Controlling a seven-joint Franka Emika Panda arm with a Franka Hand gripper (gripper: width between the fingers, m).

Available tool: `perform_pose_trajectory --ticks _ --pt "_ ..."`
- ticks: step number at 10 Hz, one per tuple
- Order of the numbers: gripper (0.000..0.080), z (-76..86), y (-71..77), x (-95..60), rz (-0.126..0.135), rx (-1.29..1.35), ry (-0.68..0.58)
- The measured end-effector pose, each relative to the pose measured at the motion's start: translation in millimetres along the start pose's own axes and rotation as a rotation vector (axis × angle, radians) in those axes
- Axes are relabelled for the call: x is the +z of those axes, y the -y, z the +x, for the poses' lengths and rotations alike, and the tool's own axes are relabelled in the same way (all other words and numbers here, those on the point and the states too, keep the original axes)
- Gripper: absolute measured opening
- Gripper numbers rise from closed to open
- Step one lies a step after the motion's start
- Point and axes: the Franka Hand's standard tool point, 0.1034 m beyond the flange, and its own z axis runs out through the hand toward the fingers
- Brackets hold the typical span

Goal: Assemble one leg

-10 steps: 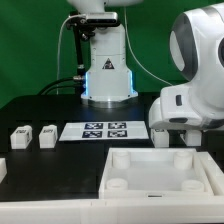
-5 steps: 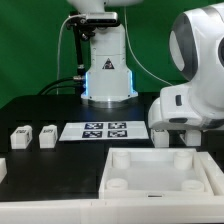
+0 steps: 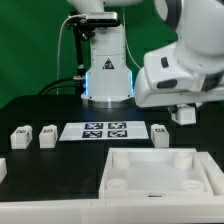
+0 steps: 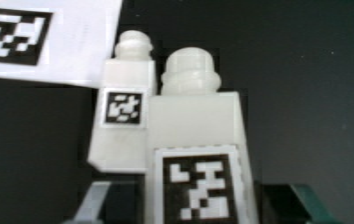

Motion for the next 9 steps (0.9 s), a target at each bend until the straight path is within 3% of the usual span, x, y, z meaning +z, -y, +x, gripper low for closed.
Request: perform_pose_trajectory --ticks 1,2,3,4,6,7,8,9 --pt "0.0291 6.5 -5.7 -25.6 0.006 -0.011 -0.154" --pt "0.0291 -0.6 -8.7 -45.4 -0.011 -0.016 -0.285" --pt "0.0291 -8.9 -3.9 -49.9 -0.015 0.003 -0.355" --pt "0.0291 -1.7 -3.5 -51.8 -0.011 -0.006 -0.490" --pt "0.0291 -0.9 -5.9 -50.0 -0.010 -0.013 -0.645" --pt "0.0291 12.2 -11.7 -64.8 -0.013 -0.044 -0.776" --pt "0.0291 17.8 -24.4 -88.9 -0.028 -0.070 -0.870" --pt "0.0291 25.7 -39.4 -117.1 -0.059 -0.112 -0.986"
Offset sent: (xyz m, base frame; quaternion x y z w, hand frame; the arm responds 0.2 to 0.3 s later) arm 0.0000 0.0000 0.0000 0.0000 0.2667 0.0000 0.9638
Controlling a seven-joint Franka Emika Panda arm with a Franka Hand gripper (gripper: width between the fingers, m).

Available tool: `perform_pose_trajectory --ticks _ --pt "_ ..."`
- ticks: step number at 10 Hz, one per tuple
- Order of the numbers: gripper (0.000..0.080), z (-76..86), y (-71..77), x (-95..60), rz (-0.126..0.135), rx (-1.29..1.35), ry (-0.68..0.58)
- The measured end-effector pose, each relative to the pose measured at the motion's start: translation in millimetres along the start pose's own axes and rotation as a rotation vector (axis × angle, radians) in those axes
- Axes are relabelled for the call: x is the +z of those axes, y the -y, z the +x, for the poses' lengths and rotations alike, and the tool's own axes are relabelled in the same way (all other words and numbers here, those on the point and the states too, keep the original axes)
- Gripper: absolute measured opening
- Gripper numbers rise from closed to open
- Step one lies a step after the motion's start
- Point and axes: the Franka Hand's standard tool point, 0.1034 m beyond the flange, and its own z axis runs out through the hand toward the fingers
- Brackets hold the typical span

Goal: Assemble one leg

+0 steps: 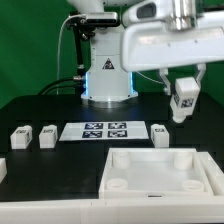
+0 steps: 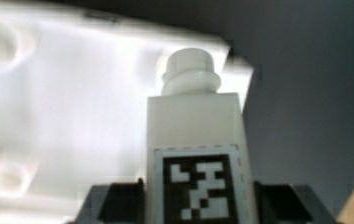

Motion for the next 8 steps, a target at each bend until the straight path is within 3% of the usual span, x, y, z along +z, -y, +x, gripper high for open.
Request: perform_pose_trajectory --ticks 1,2,3,4,7,8 --pt "0.0291 20.0 -6.5 -6.1 -0.014 -0.003 -0.119" --pt "0.0291 29.8 -7.6 -10.7 -0.029 -0.009 -0.266" --pt "0.0291 20.1 -9.8 -6.2 -0.041 -0.010 -0.346" --pt "0.0291 8.6 -10.6 4.1 -0.039 -0.007 -0.315" --pt "0.0291 8.6 -10.2 7.6 -0.036 -0.007 -0.288" --pt "0.0292 15.4 -9.6 17.4 -0.032 -0.006 -0.287"
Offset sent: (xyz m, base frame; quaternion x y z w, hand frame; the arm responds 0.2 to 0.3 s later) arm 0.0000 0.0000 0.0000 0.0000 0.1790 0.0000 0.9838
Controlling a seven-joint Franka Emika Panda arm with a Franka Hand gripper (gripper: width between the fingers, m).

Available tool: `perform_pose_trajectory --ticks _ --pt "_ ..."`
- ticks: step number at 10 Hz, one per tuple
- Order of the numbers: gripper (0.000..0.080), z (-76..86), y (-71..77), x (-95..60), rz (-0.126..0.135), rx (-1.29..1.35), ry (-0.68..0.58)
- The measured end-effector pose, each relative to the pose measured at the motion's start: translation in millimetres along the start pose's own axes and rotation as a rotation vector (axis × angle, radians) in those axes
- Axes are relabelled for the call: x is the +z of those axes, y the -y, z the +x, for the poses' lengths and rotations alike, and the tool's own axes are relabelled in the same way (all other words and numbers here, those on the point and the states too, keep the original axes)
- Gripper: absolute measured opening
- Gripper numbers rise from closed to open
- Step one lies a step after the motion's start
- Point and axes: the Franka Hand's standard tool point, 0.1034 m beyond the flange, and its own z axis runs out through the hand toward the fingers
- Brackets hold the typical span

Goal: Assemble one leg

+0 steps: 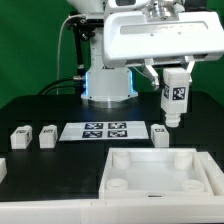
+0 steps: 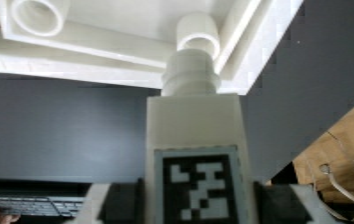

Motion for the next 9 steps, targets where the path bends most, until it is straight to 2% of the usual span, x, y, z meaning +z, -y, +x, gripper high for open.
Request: perform_pose_trajectory --ticks 3,4,7,8,9 --pt "0.0292 24.4 0.7 39.2 0.007 -0.005 -0.021" --pt "0.0292 23.8 3.3 48.1 0.008 0.005 -0.019" --pt "0.0292 8.6 12.8 68.5 0.017 0.011 0.010" --pt "0.0292 4.4 7.6 74.4 0.012 0.001 0.018" --pt "0.0292 0.0 8.7 79.0 0.013 0.000 0.027"
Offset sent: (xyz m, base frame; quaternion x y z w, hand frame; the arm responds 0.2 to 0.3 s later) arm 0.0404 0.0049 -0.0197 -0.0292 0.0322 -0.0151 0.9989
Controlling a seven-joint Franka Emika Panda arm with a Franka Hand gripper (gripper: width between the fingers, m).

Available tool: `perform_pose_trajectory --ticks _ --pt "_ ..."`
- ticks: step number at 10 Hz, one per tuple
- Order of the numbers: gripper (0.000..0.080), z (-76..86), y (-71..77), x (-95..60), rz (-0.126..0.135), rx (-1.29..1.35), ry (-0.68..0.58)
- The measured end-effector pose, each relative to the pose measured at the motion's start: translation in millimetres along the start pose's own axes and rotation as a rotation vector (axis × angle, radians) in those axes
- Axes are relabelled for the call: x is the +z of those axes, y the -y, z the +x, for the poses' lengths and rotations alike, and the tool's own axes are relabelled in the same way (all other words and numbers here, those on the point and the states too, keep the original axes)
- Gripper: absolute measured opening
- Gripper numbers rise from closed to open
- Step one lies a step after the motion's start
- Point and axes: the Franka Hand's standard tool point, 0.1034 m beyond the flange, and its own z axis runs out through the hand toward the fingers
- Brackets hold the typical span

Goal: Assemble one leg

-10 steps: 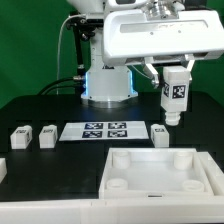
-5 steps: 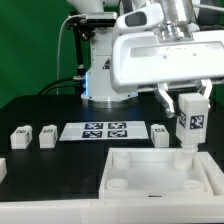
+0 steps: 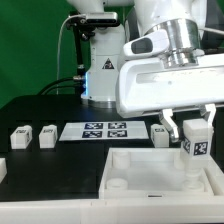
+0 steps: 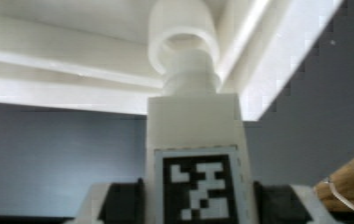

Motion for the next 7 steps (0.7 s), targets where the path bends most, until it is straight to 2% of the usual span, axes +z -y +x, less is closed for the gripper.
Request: perform_pose_trajectory --ticks 2,7 --pt "0.0292 0.2 6.9 6.7 0.007 -0.006 0.002" --pt "0.0292 -8.5 7.2 12.1 0.005 -0.007 -0.008"
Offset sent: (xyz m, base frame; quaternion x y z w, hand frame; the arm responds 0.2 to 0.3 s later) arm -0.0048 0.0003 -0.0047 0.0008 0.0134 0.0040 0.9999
